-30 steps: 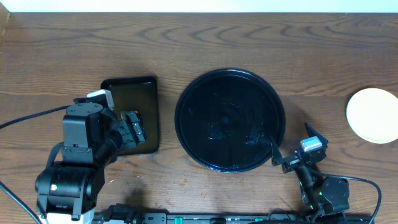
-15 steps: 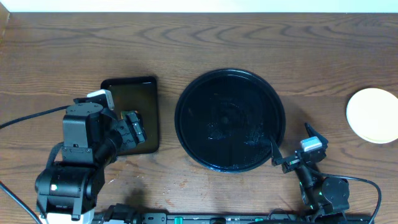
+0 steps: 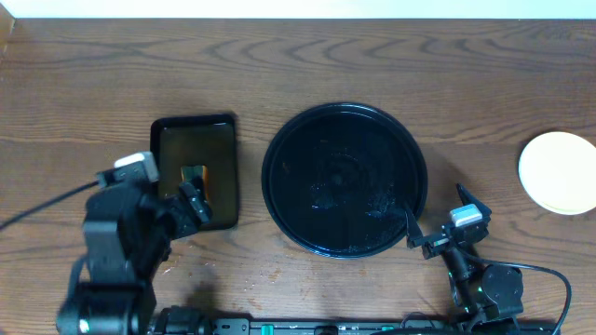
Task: Clean dirty plates on tray and stack at the side
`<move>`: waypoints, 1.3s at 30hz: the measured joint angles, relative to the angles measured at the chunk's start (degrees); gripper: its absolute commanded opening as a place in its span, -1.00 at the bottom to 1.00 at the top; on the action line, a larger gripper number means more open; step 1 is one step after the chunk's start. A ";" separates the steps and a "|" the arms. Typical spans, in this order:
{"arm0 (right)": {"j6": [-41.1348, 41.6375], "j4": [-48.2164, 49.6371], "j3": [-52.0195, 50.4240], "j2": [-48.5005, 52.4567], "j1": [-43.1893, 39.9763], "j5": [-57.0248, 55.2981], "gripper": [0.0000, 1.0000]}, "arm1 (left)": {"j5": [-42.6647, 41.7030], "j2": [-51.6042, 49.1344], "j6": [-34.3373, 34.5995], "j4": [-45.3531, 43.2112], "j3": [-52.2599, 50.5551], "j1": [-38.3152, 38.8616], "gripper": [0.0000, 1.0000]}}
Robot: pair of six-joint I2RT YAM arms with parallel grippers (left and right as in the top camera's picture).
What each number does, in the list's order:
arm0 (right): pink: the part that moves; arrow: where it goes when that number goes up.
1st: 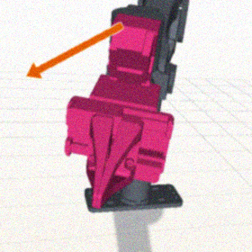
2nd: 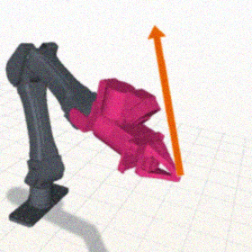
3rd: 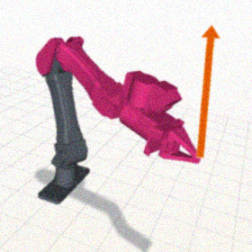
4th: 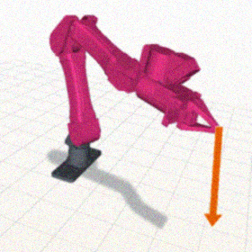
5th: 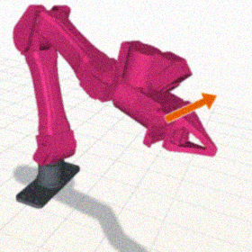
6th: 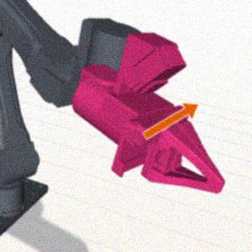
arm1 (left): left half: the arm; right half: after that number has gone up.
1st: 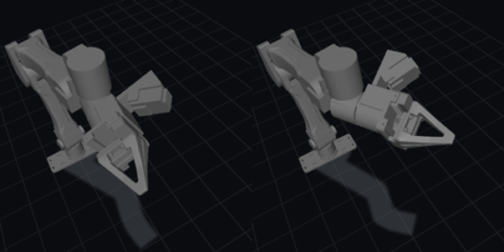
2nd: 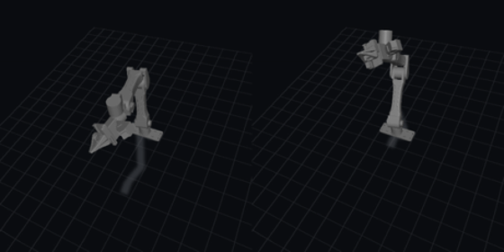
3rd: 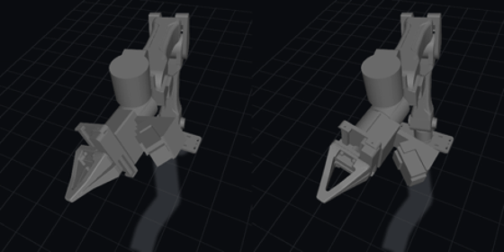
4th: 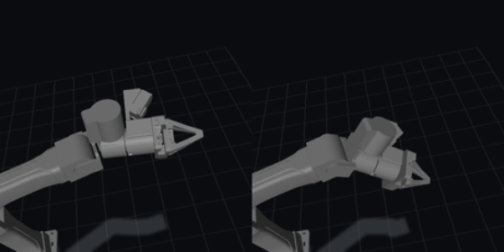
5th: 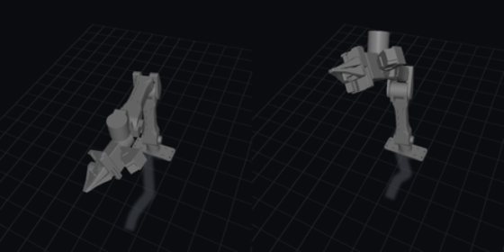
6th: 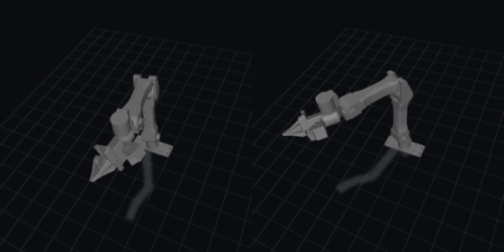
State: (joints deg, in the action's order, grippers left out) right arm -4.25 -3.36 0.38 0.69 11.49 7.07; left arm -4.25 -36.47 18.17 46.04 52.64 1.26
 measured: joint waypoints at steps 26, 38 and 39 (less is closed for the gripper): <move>0.00 -0.04 0.00 0.00 0.00 0.02 0.98 | 0.15 35.87 0.02 -43.10 -50.75 -5.40 0.72; 0.00 -0.02 0.00 0.00 0.00 0.00 0.98 | 0.15 35.87 0.02 -43.12 -50.75 -5.40 0.72; 0.00 -0.02 0.00 0.00 0.00 0.02 0.98 | 0.15 35.87 0.02 -43.12 -50.75 -5.40 0.73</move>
State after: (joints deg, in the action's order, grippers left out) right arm -4.25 -3.38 0.38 0.69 11.49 7.09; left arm -4.10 -0.60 18.20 2.92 1.89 -4.14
